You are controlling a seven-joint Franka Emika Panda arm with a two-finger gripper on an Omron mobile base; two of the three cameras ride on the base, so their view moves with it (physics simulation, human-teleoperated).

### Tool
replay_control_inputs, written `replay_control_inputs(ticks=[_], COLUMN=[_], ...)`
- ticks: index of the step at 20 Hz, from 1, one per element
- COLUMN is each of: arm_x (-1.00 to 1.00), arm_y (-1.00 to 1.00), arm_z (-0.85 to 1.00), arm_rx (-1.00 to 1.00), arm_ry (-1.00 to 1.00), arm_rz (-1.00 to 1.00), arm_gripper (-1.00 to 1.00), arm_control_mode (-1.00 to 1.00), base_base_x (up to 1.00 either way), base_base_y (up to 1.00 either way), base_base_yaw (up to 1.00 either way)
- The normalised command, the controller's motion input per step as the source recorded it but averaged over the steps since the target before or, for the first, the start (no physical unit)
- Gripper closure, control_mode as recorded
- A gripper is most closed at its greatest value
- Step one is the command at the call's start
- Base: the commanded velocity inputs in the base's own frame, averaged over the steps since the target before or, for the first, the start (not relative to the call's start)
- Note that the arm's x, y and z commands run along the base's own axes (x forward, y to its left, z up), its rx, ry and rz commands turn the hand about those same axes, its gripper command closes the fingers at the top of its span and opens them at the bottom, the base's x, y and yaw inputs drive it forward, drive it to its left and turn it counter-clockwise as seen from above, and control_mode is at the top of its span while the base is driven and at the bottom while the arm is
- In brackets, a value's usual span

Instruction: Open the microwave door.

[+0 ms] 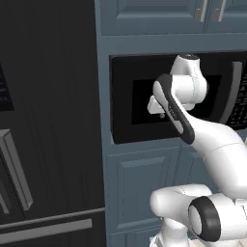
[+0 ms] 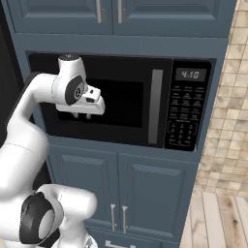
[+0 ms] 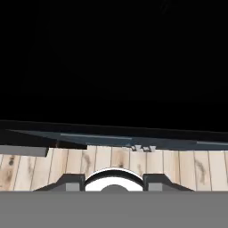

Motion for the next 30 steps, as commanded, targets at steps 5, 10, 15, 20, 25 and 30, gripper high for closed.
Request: replay_control_inputs(ticks=[5, 10, 15, 20, 25, 30], arm_x=[-0.37, -0.77, -0.63, -0.65, -0.42, -0.20], arm_y=[-0.28, -0.54, -0.55, -0.69, -0.65, -0.57], arm_z=[-0.01, 0.01, 0.04, 0.12, 0.19, 0.28], arm_rx=[0.00, 0.01, 0.00, 0.00, 0.00, 0.00], arm_ry=[-0.09, -0.14, -0.19, -0.23, -0.30, -0.32], arm_rz=[-0.01, -0.02, -0.01, -0.01, 0.00, 0.00], arm_gripper=[-1.00, -1.00, -1.00, -1.00, -1.00, -1.00], arm_control_mode=[-1.00, -1.00, -1.00, -1.00, -1.00, -1.00], base_base_x=[0.00, 0.00, 0.00, 0.00, 0.00, 0.00], base_base_y=[0.00, 0.00, 0.00, 0.00, 0.00, 0.00], base_base_yaw=[0.00, 0.00, 0.00, 0.00, 0.00, 0.00])
